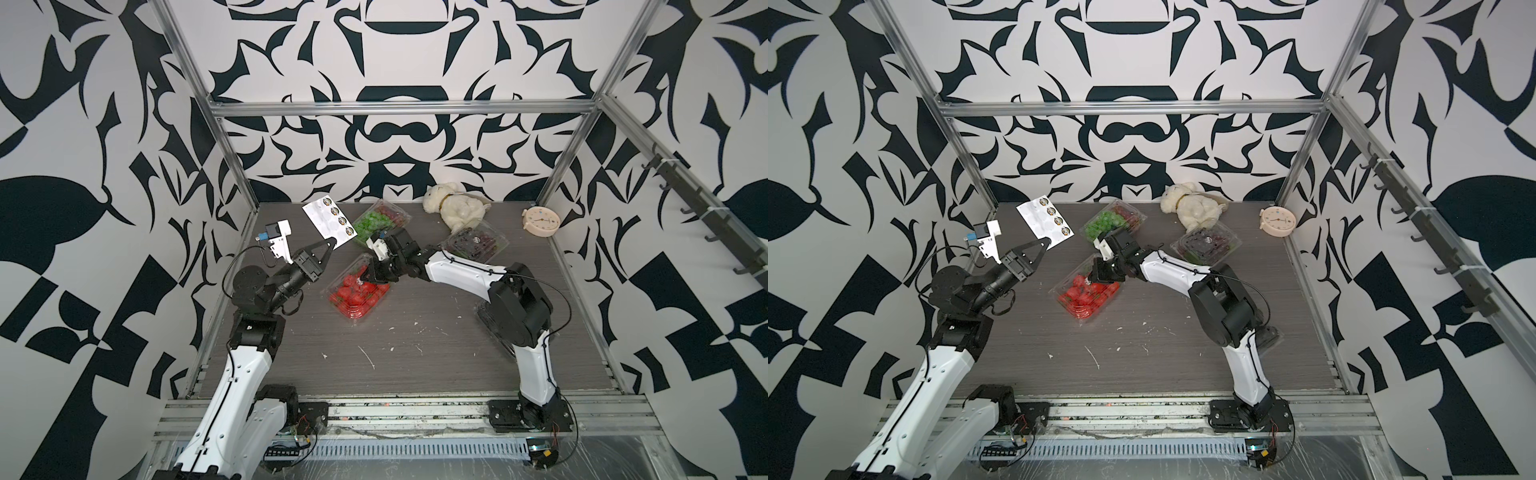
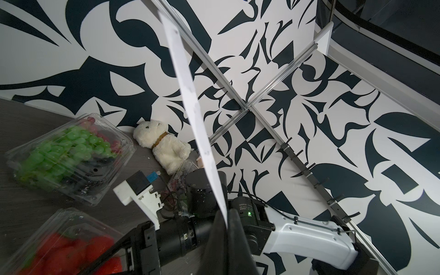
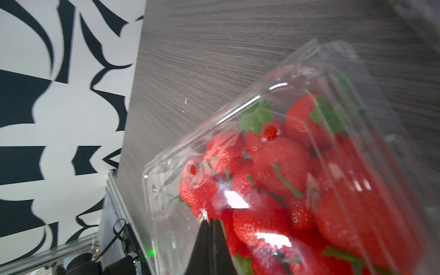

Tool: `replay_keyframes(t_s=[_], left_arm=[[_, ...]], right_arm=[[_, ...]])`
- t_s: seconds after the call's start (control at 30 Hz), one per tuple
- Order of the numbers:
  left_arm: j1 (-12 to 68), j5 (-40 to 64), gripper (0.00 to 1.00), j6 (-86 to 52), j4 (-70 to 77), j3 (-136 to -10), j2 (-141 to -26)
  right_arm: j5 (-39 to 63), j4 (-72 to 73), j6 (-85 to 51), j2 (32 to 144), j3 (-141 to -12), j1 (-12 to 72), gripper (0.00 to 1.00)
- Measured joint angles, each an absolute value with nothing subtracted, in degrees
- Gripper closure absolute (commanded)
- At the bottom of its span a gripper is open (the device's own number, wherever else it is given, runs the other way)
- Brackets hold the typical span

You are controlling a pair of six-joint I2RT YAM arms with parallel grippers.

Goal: Label fruit boxes
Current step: Stick the label on the fruit box.

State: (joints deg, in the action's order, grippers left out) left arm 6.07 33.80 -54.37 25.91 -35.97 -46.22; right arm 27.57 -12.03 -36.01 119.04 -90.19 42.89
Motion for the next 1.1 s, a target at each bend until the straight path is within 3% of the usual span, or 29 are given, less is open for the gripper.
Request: replay_keyframes(t_s=[0.2,0.37,0.6,0.7,0.77,1.1], left_arm=[[6.1,33.8,1.0,-54.4,26.3,-35.7,-46.5],[6.1,34.1,1.0,-54.5,26.4,-35.2,-46.7],[6.1,34.3,1.0,-54.6,26.8,-35.2,-46.7],[6.1,34.5,1.0,-54.6,26.8,-35.2,-46.7],[6.1,34.5,1.0,-54.6,26.8,-35.2,-46.7],[6.1,34.5,1.0,-54.6,26.8,-35.2,-46.7]], right_arm=[[25.4,-16.2,-33.6,119.7,-93.2,43.7,1.0],[24.0,-18.1,-32.2,119.7,-93.7,44.1,0.81],[23.1,-18.2,-31.2,119.2,-93.8,44.1,0.75],[22.2,-18.2,-31.1,118.9,-93.8,44.1,0.79],[21.7,-17.9,-30.9,118.3,-93.5,44.2,1.0],[23.4,-14.3,-31.9,116.3,-92.9,44.5,1.0]])
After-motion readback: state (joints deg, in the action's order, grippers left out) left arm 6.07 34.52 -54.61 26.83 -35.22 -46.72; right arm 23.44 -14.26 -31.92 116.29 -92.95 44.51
